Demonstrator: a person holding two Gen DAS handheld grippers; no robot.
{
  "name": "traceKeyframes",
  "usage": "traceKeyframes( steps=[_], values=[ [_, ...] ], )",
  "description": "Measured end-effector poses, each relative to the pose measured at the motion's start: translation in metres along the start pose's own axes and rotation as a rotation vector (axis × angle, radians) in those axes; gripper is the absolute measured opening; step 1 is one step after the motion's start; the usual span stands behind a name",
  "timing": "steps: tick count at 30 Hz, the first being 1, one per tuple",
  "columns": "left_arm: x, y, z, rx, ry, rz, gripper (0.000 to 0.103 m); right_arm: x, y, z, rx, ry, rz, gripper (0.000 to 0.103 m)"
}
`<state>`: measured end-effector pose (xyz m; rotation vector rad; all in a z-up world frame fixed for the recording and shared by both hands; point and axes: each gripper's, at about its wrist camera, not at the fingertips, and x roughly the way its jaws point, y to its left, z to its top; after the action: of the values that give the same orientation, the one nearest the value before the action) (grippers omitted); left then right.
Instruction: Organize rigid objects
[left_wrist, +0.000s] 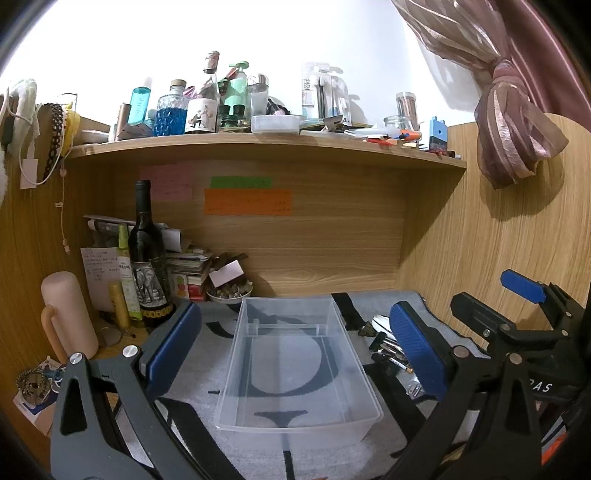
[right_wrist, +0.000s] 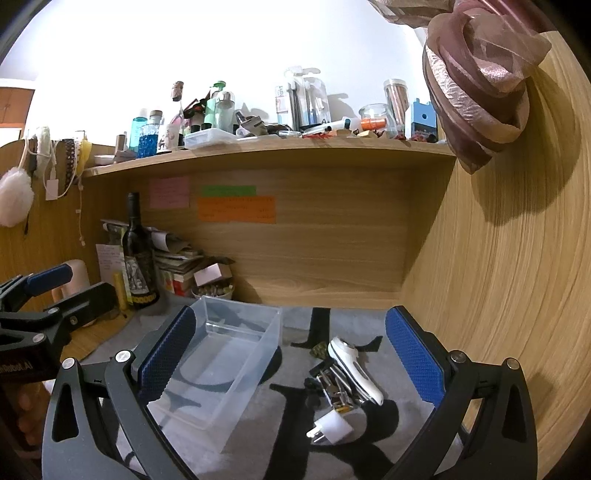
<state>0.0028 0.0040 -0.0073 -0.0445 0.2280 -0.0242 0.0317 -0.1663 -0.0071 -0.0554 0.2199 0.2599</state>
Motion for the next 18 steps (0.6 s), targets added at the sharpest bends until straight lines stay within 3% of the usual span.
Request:
traceKeyframes(
  steps=[18],
  values=[
    [0.0001, -0.0008, 0.0000, 0.009, -0.006, 0.001, 0.103, -0.0001, 0.0020, 0.0021, -0.015, -0.002, 0.000, 0.103]
  ],
)
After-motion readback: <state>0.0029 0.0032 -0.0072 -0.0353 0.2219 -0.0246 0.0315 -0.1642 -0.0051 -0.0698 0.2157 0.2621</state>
